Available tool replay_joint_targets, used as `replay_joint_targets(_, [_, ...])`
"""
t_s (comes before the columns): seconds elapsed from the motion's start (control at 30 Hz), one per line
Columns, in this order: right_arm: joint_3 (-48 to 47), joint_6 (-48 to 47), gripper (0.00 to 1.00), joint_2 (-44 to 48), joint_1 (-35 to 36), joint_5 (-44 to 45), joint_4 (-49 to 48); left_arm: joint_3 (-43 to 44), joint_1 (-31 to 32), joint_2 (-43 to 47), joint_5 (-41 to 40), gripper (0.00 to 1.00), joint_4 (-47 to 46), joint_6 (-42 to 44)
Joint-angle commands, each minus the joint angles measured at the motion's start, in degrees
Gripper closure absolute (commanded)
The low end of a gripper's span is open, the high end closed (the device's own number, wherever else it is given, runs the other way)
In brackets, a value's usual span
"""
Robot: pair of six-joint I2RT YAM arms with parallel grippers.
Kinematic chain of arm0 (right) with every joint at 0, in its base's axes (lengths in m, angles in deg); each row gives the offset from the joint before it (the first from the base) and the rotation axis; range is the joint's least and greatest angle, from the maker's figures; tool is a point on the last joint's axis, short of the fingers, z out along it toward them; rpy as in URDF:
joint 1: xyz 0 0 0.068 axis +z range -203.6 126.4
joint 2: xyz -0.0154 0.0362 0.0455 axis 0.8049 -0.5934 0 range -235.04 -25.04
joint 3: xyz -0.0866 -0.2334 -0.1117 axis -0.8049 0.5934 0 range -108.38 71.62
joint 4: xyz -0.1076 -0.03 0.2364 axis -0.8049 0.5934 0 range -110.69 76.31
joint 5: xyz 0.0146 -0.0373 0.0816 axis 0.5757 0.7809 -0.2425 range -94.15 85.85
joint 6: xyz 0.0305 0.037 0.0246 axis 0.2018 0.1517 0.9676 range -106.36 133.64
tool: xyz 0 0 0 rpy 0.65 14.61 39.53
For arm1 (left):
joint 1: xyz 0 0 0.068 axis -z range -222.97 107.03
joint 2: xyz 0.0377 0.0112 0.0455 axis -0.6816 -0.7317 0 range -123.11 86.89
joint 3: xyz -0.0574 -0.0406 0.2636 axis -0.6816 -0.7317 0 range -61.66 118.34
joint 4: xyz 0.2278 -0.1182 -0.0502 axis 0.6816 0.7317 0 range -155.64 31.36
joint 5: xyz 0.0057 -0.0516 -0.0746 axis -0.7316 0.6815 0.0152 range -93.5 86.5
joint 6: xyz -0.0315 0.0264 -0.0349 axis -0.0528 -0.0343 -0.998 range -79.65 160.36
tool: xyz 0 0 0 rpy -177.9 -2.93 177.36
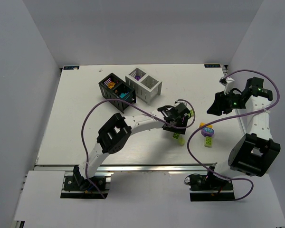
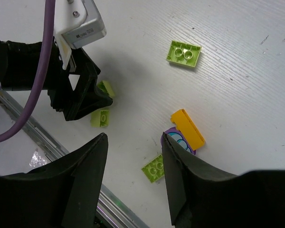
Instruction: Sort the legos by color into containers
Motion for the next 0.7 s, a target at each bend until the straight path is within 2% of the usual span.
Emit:
replay_joint_targets(0.0, [0.2, 0.1, 0.45, -0.3, -0.2, -2.1, -0.8, 2.5, 1.2, 0.2, -2.1, 0.24, 1.0, 0.1])
replay_joint_targets(0.07, [0.4, 0.2, 0.45, -0.2, -0.2, -2.1, -0.9, 3.1, 1.5, -0.4, -2.7, 0.28, 1.2, 0.1])
replay_joint_targets(0.4, [0.4, 0.1, 0.45, -0.5, -0.2, -2.1, -0.9, 5.1, 3.3, -2.5, -5.5, 0.3, 4.7, 1.0])
replay_joint_targets(0.57, [0.2, 0.3, 0.44, -0.5, -0.2, -2.3, -1.0, 4.9, 3.6, -2.5, -7.0, 0.41, 5.5, 1.4])
replay_joint_targets(0.67, [0.0, 0.5, 0.44, -0.5, -0.2, -2.4, -1.0, 4.9, 3.7, -1.9, -7.9, 0.62, 5.7, 1.5])
